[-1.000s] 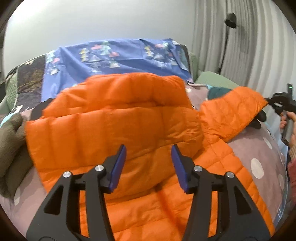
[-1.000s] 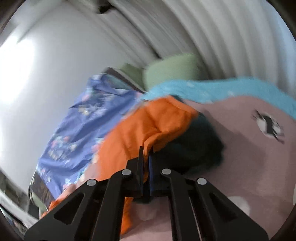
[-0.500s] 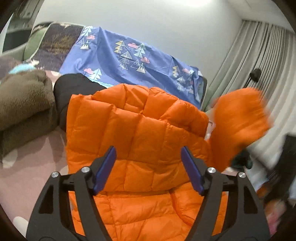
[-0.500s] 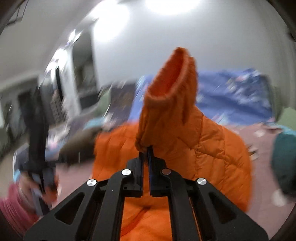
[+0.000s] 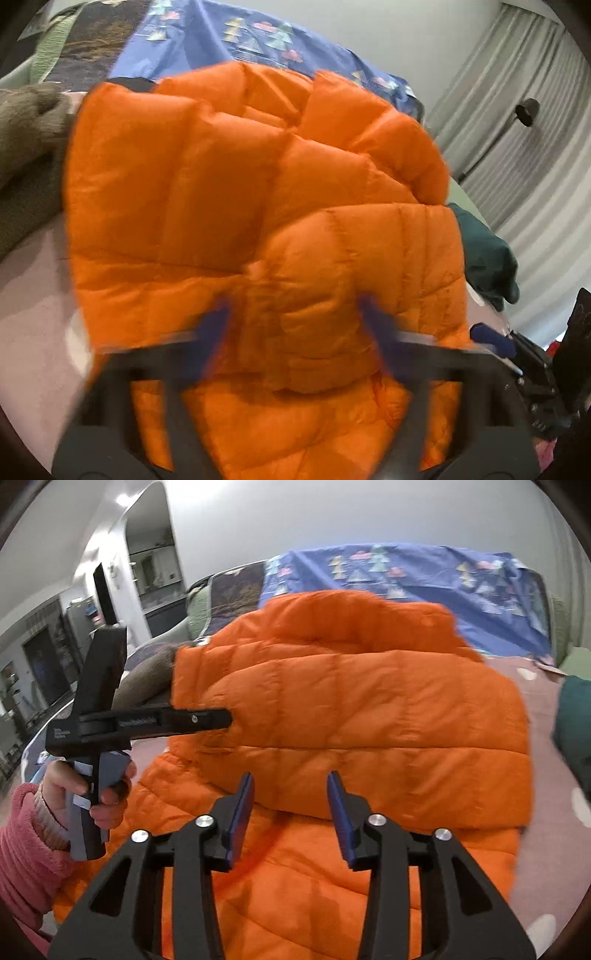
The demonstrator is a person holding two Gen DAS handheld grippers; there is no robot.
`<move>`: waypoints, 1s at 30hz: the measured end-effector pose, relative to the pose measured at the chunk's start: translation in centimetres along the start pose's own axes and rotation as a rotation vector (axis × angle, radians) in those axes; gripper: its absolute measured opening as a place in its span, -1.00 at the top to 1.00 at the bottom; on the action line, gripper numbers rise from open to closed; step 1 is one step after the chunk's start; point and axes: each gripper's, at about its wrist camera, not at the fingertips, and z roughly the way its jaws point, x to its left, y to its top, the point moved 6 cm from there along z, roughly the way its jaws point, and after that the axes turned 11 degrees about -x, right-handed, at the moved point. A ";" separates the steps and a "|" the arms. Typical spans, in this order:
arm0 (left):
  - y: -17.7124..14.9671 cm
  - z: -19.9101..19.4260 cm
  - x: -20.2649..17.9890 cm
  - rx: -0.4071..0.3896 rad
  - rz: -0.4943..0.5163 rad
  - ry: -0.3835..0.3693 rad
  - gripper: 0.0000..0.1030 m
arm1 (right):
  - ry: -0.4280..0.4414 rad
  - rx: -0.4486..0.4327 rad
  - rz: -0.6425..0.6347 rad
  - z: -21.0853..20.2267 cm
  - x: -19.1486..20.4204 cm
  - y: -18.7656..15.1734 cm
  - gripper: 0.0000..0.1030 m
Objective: Fold large clothes
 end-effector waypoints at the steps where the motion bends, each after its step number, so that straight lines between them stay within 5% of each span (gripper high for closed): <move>1: 0.2 0.0 -0.4 0.011 -0.005 -0.014 0.75 | -0.027 -0.003 0.007 -0.6 -0.8 -0.1 0.12; 7: 5.7 -7.0 -2.1 -0.226 0.218 0.114 0.76 | -0.101 -0.062 0.054 -2.8 -4.2 1.0 0.03; 10: 6.1 -7.2 1.5 -0.217 0.316 0.314 0.68 | -0.147 -0.058 0.085 -2.5 -5.9 0.8 0.03; 13: 4.3 -4.5 6.5 -0.115 0.272 0.423 0.54 | -0.183 -0.005 0.121 -0.2 -7.4 -0.2 0.03; 18: 2.3 -2.8 8.4 -0.099 0.174 0.424 0.13 | -0.294 0.184 0.172 4.5 -10.2 -4.4 0.03; 22: 3.5 -4.8 6.9 -0.164 0.263 0.468 -0.18 | -0.289 0.103 0.166 2.1 -10.1 -2.9 0.03; 25: 5.1 -7.8 5.0 -0.271 0.252 0.474 -0.23 | -0.269 0.015 0.142 0.7 -9.4 -0.7 0.03; 28: 5.1 -9.8 1.8 -0.331 0.205 0.313 -0.19 | -0.213 -0.046 0.138 0.8 -8.6 1.2 0.03; 30: 3.6 -8.7 -1.2 -0.277 0.245 0.178 -0.14 | -0.216 -0.041 0.127 2.2 -8.3 1.6 0.03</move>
